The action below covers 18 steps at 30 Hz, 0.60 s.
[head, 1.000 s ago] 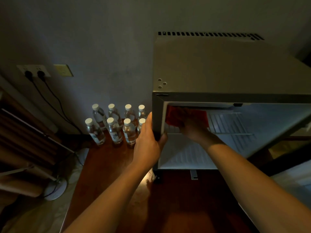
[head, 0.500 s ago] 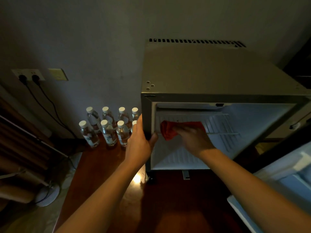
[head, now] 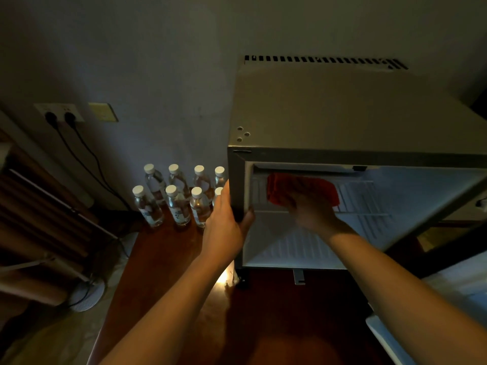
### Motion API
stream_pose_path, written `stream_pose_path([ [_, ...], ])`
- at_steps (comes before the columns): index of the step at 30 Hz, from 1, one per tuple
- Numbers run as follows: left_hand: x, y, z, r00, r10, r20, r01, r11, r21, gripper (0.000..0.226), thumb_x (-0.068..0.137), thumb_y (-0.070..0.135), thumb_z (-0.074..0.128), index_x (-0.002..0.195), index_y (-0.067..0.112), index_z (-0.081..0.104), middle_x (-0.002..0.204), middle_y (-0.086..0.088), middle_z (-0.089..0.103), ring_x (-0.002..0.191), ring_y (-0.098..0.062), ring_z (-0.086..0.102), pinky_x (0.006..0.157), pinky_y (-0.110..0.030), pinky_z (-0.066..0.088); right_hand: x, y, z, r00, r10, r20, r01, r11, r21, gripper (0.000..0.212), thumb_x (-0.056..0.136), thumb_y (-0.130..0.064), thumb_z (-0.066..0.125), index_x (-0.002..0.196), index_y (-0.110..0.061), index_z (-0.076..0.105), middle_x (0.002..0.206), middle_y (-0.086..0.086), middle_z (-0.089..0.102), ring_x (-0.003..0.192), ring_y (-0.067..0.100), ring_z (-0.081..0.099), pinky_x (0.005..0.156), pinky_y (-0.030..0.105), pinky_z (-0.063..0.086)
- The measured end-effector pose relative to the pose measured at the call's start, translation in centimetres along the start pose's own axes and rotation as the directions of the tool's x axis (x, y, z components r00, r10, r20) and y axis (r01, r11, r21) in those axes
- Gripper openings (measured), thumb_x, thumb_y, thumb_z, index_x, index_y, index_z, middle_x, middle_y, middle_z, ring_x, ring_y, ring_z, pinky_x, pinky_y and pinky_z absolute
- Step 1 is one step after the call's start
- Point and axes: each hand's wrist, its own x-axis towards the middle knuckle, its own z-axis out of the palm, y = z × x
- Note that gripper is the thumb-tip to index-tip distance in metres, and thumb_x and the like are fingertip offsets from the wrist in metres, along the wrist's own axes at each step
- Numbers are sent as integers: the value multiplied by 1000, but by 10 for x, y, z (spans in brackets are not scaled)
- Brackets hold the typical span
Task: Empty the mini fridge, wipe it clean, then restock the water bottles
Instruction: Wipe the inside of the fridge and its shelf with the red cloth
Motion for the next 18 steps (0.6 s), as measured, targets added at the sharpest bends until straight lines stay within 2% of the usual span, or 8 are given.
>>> stream_pose_path([
  [5, 0, -1, 0, 1000, 12, 15, -12, 1000, -17, 67, 87, 56, 56, 145, 34, 29, 135, 8, 52, 119, -16, 59, 90, -49, 57, 10, -1, -3, 1000, 3, -12, -3, 1000, 30, 48, 104, -42, 36, 151, -32, 33, 162, -3, 20, 150, 23, 14, 119, 43, 23],
  [7, -1, -1, 0, 1000, 17, 12, -17, 1000, -22, 66, 87, 58, 55, 143, 34, 31, 134, 8, 53, 118, -15, 59, 90, -48, 57, 6, -2, -5, 1000, 16, -21, -15, 999, 39, 45, 103, -41, 38, 147, -31, 41, 159, -1, 29, 147, 25, 23, 115, 43, 30],
  [10, -4, 0, 2, 1000, 4, -9, -5, 1000, -30, 57, 90, 51, 57, 140, 35, 35, 132, 11, 54, 117, -13, 59, 91, -47, 57, -5, -5, -10, 998, 43, -34, -41, 997, 61, 38, 103, -39, 40, 134, -26, 57, 142, 3, 53, 129, 25, 49, 101, 38, 42],
  [13, -12, -1, 4, 999, -10, -49, 9, 1000, -15, 45, 92, 43, 61, 133, 37, 42, 131, 12, 55, 117, -8, 57, 93, -44, 56, -22, -9, -15, 996, 11, -86, -3, 996, 95, 34, 103, -32, 43, 131, -24, 60, 134, 5, 60, 119, 27, 56, 88, 31, 43],
  [16, -30, -5, 6, 987, 43, -156, -32, 997, 68, 44, 91, 32, 65, 131, 26, 47, 127, 9, 55, 110, -3, 54, 89, -31, 52, -38, -14, -16, 992, 2, -129, 15, 991, 129, 34, 102, -29, 46, 133, -23, 59, 136, 3, 59, 121, 26, 56, 94, 32, 44],
  [18, -42, -8, 9, 971, 64, -231, -40, 993, 107, 42, 91, 20, 67, 129, 21, 48, 123, 6, 56, 105, -7, 57, 85, -28, 51, -47, -14, -11, 989, 24, -146, 2, 985, 174, 33, 101, -29, 49, 131, -23, 60, 134, 3, 61, 122, 25, 56, 99, 32, 43],
])
